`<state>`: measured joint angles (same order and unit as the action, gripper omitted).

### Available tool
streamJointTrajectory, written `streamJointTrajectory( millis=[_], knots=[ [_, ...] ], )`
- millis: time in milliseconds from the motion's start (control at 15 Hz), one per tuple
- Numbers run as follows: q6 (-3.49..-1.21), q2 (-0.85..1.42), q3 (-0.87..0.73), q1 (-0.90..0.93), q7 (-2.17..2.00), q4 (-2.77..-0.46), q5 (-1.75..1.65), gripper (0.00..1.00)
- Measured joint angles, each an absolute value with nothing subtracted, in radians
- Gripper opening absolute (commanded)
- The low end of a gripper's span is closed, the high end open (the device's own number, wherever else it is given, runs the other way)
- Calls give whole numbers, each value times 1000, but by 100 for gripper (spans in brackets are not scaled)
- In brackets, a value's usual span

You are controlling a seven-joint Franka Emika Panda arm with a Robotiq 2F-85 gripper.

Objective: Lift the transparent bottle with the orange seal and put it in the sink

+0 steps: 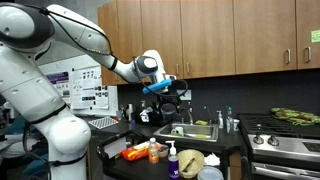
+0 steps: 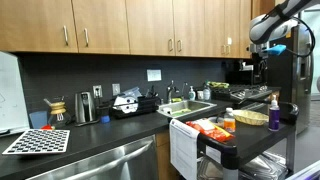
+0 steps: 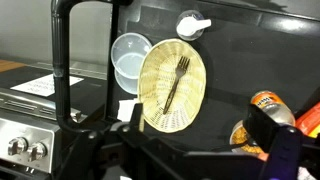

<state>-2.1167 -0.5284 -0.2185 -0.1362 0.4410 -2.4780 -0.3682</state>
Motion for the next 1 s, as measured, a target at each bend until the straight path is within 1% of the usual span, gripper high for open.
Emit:
streamJointTrajectory(
  millis=[733, 1000],
  knots=[
    [-2117, -528, -219, -135, 442, -2479, -366, 100],
    [-2119, -524, -217, -107, 447, -2487, -337, 100]
  ],
)
